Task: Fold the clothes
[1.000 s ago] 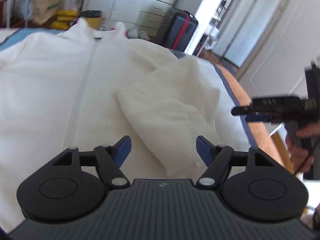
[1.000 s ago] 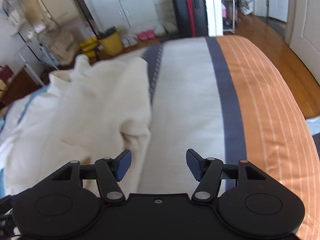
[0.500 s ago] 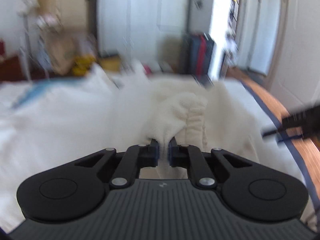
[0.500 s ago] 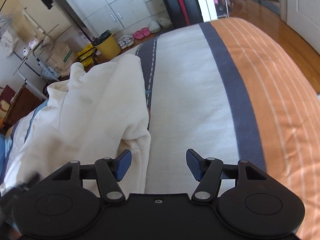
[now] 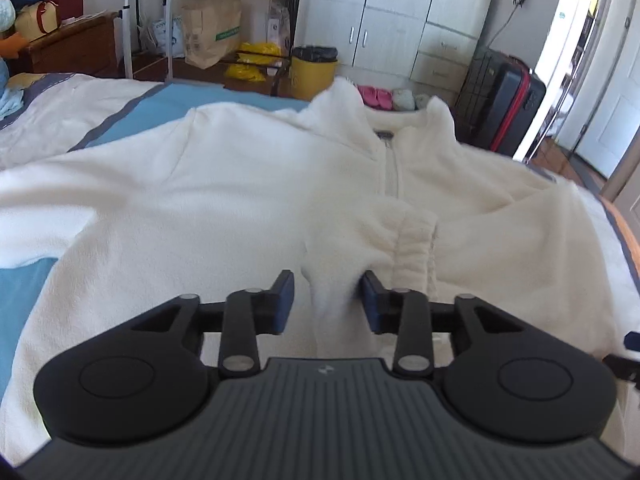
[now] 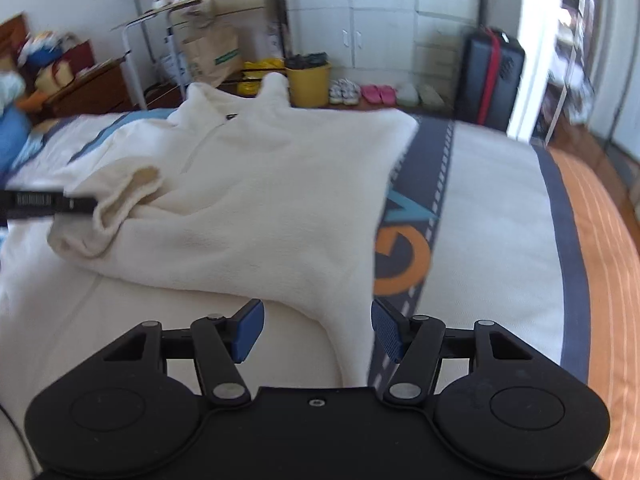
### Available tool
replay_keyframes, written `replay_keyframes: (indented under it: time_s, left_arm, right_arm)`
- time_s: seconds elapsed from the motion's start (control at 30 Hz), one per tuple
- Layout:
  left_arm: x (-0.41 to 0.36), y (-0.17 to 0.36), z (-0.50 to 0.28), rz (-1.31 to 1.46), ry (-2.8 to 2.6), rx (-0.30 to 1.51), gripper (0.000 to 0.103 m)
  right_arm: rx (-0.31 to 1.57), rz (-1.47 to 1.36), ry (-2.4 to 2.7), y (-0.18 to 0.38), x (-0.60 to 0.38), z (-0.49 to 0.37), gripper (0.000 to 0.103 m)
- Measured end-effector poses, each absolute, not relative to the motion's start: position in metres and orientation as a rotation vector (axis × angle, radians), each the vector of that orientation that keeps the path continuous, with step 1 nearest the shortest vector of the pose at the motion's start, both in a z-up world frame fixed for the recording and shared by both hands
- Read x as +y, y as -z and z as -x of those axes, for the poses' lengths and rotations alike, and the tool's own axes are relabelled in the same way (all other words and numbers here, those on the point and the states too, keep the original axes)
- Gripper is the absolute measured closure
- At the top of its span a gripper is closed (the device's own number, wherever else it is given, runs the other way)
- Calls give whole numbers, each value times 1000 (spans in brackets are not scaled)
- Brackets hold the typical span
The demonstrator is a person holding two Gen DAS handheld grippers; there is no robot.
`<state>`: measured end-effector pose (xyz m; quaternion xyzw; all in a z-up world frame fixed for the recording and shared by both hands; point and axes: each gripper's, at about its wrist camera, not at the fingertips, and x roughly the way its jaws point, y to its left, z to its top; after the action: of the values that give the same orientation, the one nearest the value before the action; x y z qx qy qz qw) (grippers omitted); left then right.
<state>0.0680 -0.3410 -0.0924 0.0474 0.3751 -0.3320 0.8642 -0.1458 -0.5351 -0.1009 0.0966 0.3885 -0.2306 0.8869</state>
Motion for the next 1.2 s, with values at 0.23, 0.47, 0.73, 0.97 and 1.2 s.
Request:
replay_keyframes:
  time_s: [0.23,0.47,0.73,0.97,1.2]
  left_arm:
    - [-328,68,-85,-14,783,765,88]
    - [-328,106,-80,-210,659,868,82]
    - [-306,75,-57,-236,568,680,52]
    - [-343,72,-51,-210,802,770,21]
    - [-376,119,-47,-441,656,714,31]
  right_arm:
    - [759,55,654,99,-533,136,101]
    - [699,-408,786,85,-609,201,94]
    - [548,-678,537,91,-623,185,52]
    - [541,-771,518,113,-632,181,49]
    - [546,-810,483,118,-630,177,48]
